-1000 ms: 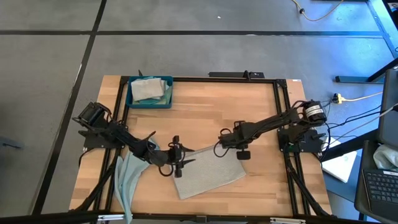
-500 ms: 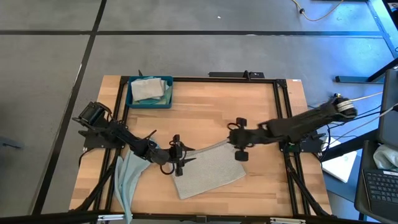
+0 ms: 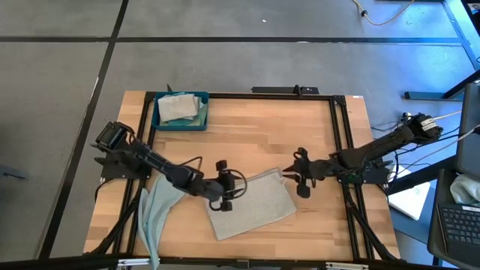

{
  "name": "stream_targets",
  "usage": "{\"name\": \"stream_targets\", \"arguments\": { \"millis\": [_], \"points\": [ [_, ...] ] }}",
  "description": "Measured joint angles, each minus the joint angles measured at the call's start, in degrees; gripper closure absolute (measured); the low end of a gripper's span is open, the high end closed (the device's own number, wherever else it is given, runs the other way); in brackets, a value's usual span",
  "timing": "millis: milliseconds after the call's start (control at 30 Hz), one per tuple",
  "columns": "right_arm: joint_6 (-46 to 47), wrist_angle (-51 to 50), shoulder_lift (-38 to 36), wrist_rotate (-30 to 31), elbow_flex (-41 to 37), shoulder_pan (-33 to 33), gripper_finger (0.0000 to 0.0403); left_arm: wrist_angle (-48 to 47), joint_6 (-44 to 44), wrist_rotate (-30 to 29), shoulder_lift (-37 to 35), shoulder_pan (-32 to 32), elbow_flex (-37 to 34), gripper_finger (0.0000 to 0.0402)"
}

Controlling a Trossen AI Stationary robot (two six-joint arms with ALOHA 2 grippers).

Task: Fold microfiber towels
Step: Fold the gray towel

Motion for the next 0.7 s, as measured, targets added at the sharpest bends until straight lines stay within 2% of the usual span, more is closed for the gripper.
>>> {"name": "stream_targets", "arguments": {
  "millis": [100,200,367,600,700],
  "points": [
    [-2.34,2.69,-0.69,-0.32,-1.05,1.15,0.0315,-10.35,-2.79,-0.07,0.0,-0.28,5.01,0.0225],
    [-5.88,6.3,-0.35,-4.43,-2.6,1.48,0.0315,-18.05,-4.65,-0.11,0.0,-1.05,9.24,0.0225],
    [-23.22,11.83,0.33,-6.16,-3.36,1.41,0.0315,-32.42,-7.42,-0.09,0.7,-3.18,15.45,0.0225],
    [-23.32,17.9,3.59,-5.3,-3.44,1.39,0.0315,-43.49,-10.27,-0.73,5.56,-6.59,23.3,0.0225],
    [-22.45,18.82,6.47,-3.57,-3.43,1.39,0.0315,-48.02,-10.37,1.13,8.9,-7.43,26.84,0.0225]
  ]
}}
